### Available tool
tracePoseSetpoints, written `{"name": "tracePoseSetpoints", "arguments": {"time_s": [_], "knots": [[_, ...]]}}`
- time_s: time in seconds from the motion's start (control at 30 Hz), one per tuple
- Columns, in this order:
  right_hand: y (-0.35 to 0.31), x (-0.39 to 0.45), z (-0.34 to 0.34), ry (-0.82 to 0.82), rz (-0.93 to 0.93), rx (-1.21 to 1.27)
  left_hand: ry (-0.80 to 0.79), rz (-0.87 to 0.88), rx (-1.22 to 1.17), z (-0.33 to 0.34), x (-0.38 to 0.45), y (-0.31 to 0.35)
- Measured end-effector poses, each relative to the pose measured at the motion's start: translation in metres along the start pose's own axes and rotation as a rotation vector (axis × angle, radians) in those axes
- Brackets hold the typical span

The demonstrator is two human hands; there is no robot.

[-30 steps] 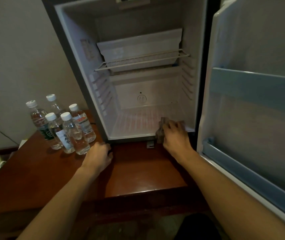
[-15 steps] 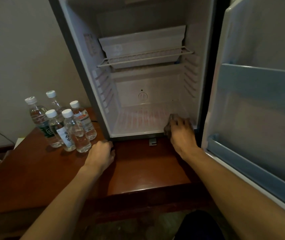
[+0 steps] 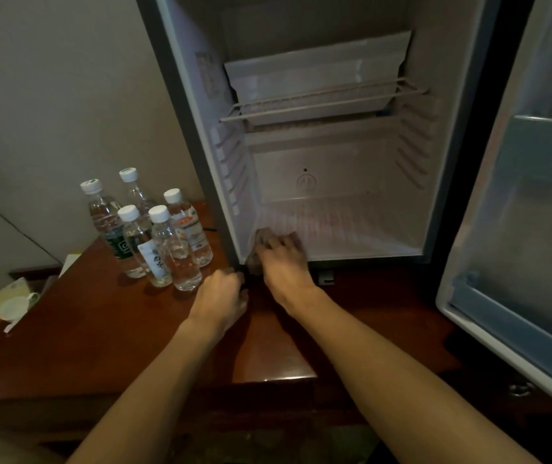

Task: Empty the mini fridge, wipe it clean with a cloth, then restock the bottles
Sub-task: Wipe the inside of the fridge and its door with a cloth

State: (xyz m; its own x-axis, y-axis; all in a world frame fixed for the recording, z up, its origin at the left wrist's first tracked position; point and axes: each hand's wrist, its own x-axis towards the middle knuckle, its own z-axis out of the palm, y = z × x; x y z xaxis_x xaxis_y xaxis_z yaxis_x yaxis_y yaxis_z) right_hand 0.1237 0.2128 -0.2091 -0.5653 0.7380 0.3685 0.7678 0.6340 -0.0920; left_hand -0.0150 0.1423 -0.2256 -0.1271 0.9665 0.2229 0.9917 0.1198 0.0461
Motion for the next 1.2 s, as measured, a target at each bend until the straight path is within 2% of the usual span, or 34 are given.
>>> {"name": "tracePoseSetpoints", "arguments": {"time_s": [0.27, 0.47, 0.6, 0.7, 0.87, 0.93, 1.2], "knots": [[0.038, -0.029, -0.021, 0.056, 0.057, 0.102, -0.007, -0.014, 0.012, -0.001, -0.002, 0.003], [0.085, -0.056, -0.038, 0.118, 0.232, 0.080, -0.005, -0.011, -0.003, -0.002, -0.002, 0.002], [0.105, -0.066, -0.044, 0.220, 0.358, 0.092, 0.002, -0.013, -0.010, -0.003, -0.003, 0.002], [0.116, -0.063, -0.042, 0.206, 0.448, 0.098, 0.011, -0.008, -0.024, -0.003, -0.007, 0.000], [0.115, -0.057, -0.026, 0.242, 0.353, 0.025, 0.078, 0.041, -0.037, 0.003, -0.012, -0.001], [0.104, -0.053, -0.021, 0.207, 0.299, 0.017, 0.080, 0.056, -0.012, 0.004, -0.012, -0.001], [-0.013, 0.001, 0.001, 0.059, 0.031, 0.075, 0.074, 0.041, 0.035, 0.006, -0.015, 0.005]]}}
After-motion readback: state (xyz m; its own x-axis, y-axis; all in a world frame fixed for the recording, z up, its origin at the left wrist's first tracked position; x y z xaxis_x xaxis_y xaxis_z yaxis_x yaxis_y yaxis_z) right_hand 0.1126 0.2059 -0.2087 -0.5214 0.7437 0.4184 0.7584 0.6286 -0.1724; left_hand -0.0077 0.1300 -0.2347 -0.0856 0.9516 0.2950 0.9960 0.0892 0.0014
